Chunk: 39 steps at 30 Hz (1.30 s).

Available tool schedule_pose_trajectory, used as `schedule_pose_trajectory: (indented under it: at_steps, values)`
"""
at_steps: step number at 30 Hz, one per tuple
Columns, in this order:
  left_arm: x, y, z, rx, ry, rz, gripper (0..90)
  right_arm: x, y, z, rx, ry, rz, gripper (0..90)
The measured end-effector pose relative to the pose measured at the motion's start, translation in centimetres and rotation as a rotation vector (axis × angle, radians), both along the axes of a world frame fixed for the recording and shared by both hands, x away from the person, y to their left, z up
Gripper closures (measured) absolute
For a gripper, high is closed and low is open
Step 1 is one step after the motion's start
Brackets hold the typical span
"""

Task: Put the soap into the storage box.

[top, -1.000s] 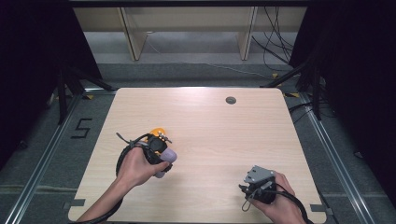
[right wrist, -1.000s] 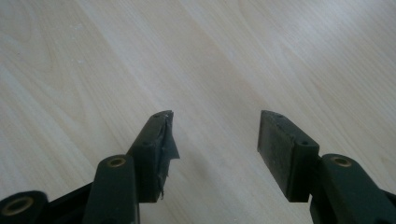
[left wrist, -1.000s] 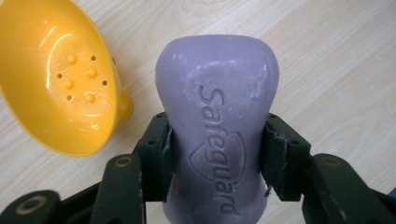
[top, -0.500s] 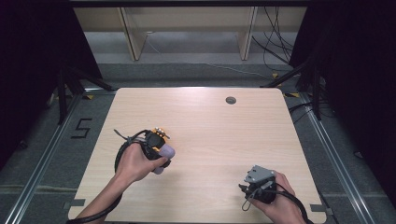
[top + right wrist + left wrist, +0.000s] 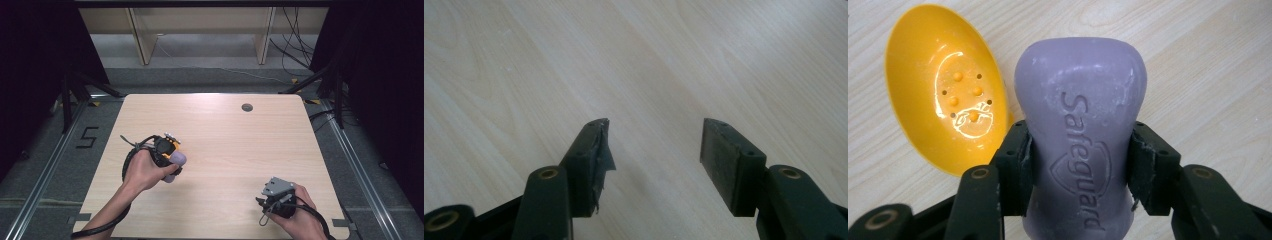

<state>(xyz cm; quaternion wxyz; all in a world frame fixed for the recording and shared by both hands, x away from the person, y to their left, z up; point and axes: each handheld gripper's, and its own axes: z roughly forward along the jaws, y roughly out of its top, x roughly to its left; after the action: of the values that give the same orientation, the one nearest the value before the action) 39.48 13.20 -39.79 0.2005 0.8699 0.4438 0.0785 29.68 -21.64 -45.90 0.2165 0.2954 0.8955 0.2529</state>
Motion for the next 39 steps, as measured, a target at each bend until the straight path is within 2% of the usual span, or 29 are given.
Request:
schedule_pose_trajectory:
  at_steps: [25,27,28,34,36,37,39]
  values:
    - [1.6,1.0,0.7,-0.017,-0.004,0.06,49.0,-0.1,0.1,0.0,0.009,0.01,-0.019,45.5]
    - [1.7,0.9,0.7,-0.031,0.003,0.083,49.0,-0.1,0.0,0.0,0.006,0.002,-0.01,45.5]
    - [2.0,1.1,0.8,-0.019,-0.004,0.068,49.0,-0.1,0.0,0.0,0.002,-0.002,-0.008,45.5]
    - [2.3,1.1,0.7,-0.033,0.0,0.104,49.0,0.0,0.0,0.0,0.004,0.0,-0.002,45.5]
    - [2.6,1.3,0.7,-0.027,0.003,0.096,49.0,0.0,0.0,0.0,0.004,0.0,-0.002,45.5]
    - [2.6,1.3,0.7,-0.032,0.005,0.113,49.0,0.0,0.0,0.0,0.004,0.0,-0.002,45.5]
    - [2.7,1.3,0.6,-0.032,0.006,0.121,49.0,0.1,-0.1,0.1,-0.004,-0.016,0.009,45.4]
